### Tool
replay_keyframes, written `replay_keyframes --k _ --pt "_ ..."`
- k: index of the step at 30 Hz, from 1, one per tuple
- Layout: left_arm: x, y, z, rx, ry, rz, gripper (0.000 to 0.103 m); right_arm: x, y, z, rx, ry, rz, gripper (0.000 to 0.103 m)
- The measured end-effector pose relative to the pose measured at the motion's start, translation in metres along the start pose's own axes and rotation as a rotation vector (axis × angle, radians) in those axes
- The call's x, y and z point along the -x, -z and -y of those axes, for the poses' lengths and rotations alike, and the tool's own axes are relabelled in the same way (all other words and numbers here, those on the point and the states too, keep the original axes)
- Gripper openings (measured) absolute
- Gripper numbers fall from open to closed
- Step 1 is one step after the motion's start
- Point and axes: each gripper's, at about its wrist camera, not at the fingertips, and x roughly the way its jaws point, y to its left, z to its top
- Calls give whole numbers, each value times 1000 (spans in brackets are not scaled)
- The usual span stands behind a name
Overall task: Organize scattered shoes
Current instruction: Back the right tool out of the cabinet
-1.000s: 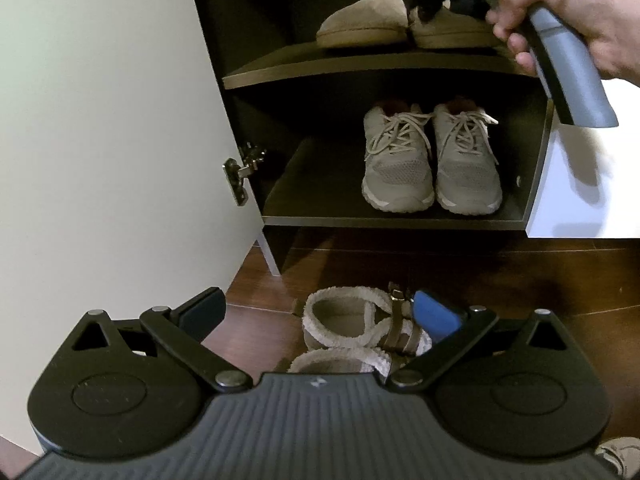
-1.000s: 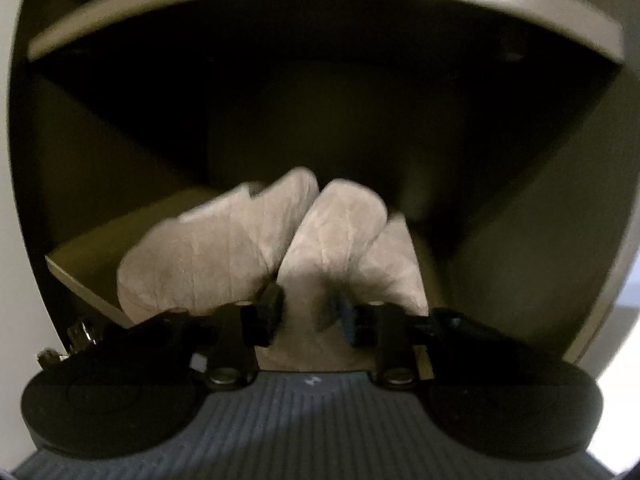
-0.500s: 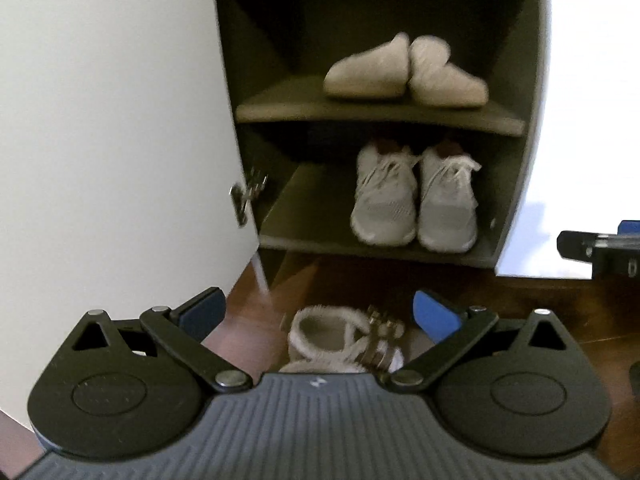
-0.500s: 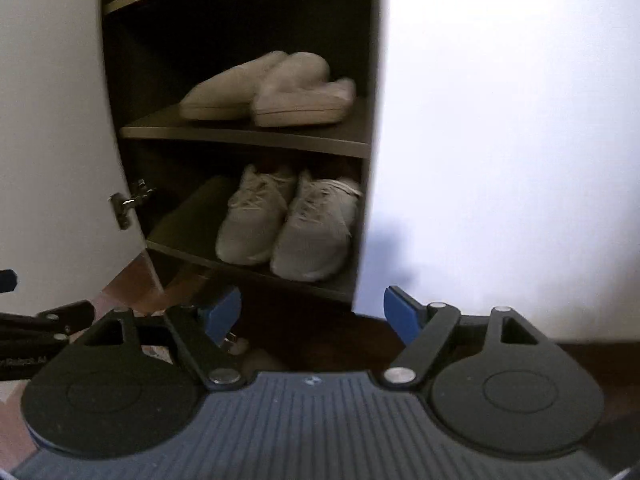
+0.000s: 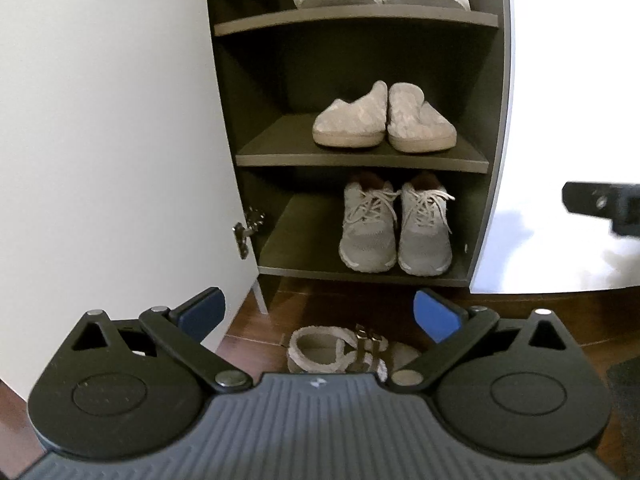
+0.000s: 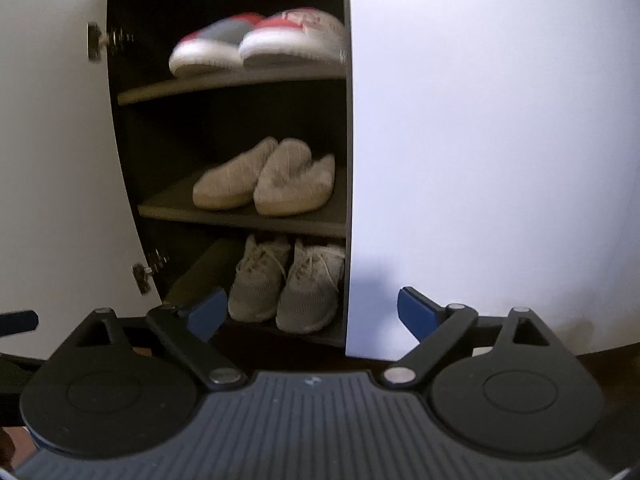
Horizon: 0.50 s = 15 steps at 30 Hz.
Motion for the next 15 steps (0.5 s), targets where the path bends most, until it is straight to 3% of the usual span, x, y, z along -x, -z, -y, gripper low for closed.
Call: replay_keyframes --k 5,15 --pt "7 -4 3 -2 -10 12 102 11 -5 4 11 3 34 95" --pt "3 -4 8 0 -4 -8 102 6 -5 7 10 -4 19 95"
